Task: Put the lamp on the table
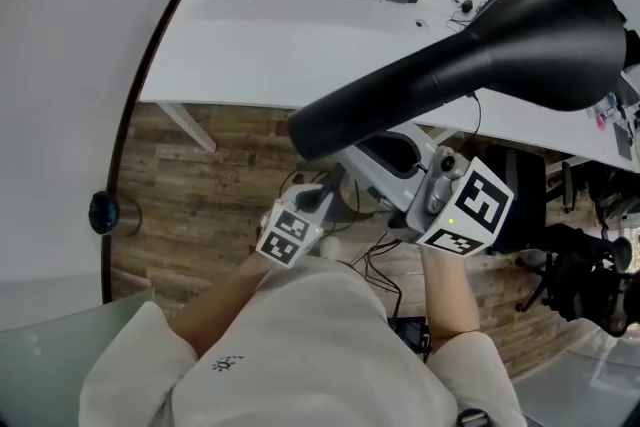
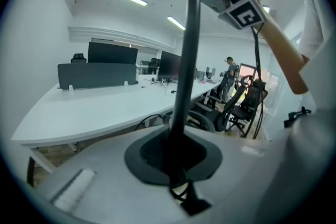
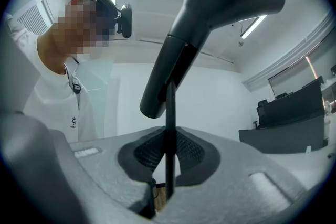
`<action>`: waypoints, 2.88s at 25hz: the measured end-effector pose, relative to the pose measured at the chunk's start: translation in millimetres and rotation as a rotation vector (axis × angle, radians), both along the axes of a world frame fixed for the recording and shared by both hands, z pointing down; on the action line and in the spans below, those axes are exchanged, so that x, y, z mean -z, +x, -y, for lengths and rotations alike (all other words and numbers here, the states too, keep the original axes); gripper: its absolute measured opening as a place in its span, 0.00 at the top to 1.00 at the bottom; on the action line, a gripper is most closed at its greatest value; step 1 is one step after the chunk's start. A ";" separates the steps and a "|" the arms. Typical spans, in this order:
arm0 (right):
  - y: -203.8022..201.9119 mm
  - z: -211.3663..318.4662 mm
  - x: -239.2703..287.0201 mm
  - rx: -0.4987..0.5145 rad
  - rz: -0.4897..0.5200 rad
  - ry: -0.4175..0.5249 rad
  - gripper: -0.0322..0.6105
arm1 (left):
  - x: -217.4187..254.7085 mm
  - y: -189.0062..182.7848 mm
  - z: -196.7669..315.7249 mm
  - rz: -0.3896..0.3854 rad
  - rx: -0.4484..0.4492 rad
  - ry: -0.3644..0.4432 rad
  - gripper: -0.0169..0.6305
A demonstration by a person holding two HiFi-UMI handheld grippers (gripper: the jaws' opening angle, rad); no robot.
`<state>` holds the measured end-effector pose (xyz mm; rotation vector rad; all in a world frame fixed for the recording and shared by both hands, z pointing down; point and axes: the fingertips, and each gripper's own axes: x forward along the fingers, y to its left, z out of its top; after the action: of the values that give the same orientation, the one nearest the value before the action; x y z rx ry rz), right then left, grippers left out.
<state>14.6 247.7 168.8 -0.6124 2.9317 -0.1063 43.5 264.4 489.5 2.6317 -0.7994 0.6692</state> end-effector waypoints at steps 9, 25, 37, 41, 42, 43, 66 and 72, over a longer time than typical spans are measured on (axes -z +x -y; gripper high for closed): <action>-0.3 -1.7 1.8 -0.012 -0.006 0.004 0.89 | 0.9 0.2 0.7 0.003 -0.031 -0.010 0.95; -36.4 10.0 15.0 -0.060 -0.026 0.025 0.89 | 15.5 -31.7 20.7 -0.009 -0.094 0.017 0.95; -65.3 2.1 29.2 -0.066 -0.033 0.043 0.89 | 28.0 -57.6 22.4 -0.020 -0.102 0.057 0.95; -87.5 9.5 24.7 -0.071 -0.035 0.034 0.89 | 23.4 -79.8 28.4 -0.020 -0.108 0.049 0.95; -88.2 10.0 24.9 -0.071 -0.035 0.034 0.89 | 23.4 -80.8 29.0 -0.020 -0.108 0.049 0.95; -87.9 9.9 25.3 -0.071 -0.034 0.034 0.89 | 23.4 -80.8 28.9 -0.019 -0.107 0.048 0.95; -95.2 26.4 27.3 -0.016 -0.015 0.048 0.89 | 24.2 -92.4 49.7 -0.007 -0.050 0.062 0.95; -89.4 37.3 26.4 0.002 -0.018 0.060 0.89 | 23.9 -85.1 65.2 -0.008 -0.039 0.071 0.95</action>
<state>-74.8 210.5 142.4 -0.6055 2.9411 -0.0134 -41.5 199.2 465.6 2.7190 -0.7852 0.6512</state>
